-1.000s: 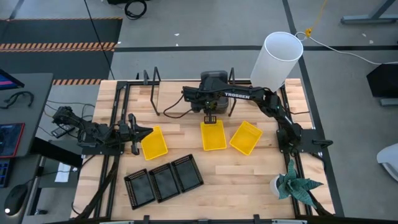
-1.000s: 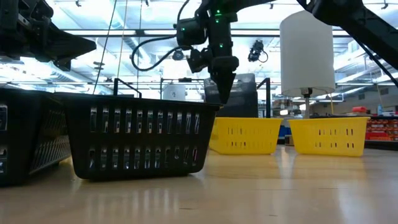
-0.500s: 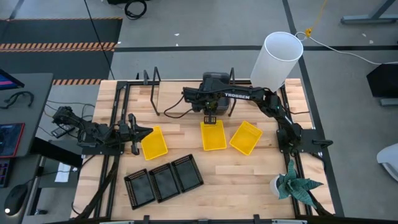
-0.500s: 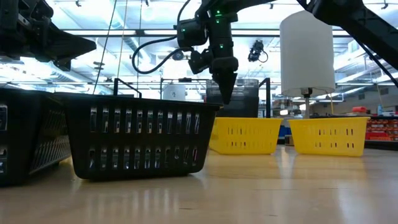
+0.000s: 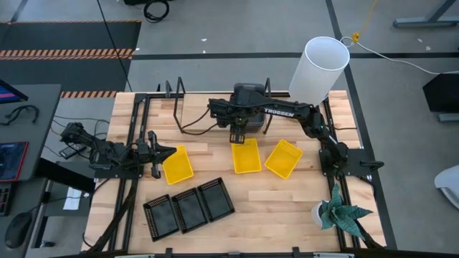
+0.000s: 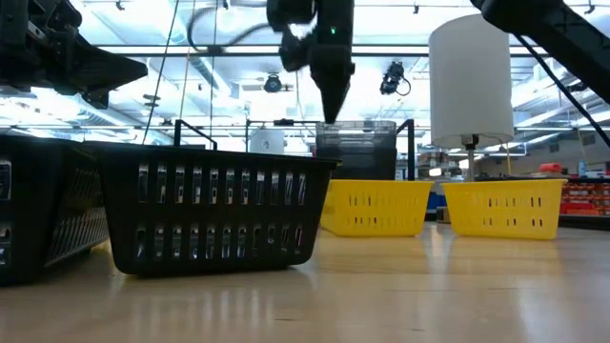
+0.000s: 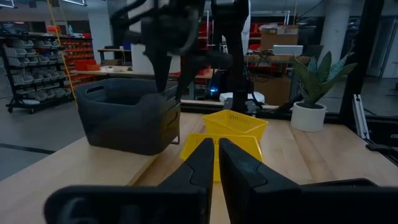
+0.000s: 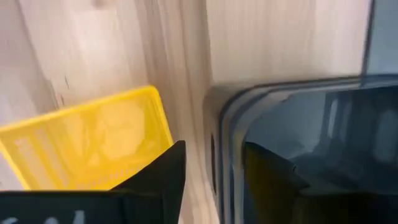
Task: Stack baskets on shelf by color
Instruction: Put the stacked black bins on the shelf, then stack the center yellow basket on the right yellow basket
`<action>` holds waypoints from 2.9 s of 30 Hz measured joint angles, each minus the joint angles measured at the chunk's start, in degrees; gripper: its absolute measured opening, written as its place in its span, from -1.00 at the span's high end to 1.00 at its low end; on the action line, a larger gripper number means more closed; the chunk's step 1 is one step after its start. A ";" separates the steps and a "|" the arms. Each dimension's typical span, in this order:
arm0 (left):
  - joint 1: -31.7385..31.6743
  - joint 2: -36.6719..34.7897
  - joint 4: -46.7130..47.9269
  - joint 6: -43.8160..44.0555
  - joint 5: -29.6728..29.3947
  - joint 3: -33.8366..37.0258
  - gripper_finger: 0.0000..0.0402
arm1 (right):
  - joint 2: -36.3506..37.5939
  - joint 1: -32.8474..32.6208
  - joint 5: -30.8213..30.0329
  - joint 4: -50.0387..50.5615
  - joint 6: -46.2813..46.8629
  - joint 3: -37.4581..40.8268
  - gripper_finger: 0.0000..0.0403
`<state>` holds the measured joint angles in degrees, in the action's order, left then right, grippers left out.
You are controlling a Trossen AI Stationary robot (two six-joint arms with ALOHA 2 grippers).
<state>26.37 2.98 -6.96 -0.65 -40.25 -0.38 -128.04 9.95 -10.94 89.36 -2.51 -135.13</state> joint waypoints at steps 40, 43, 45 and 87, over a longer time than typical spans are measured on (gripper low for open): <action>0.02 0.00 -0.06 -0.02 0.00 0.00 0.86 | -0.38 -23.11 -1.20 -33.82 13.21 7.14 0.09; 0.02 0.00 0.00 -0.02 0.00 -0.02 0.84 | -0.36 -24.10 -1.25 -36.61 14.96 9.17 0.09; 0.01 0.00 -0.01 -0.02 0.00 -0.01 0.82 | -0.39 -24.63 -1.21 -37.43 16.38 10.40 0.09; 0.02 0.00 -0.02 -0.02 0.00 -0.02 0.81 | -0.36 -21.45 0.06 -12.85 18.87 25.73 0.10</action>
<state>26.39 2.98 -6.98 -0.67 -40.25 -0.40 -128.40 -11.51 -10.88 76.51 16.36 -109.40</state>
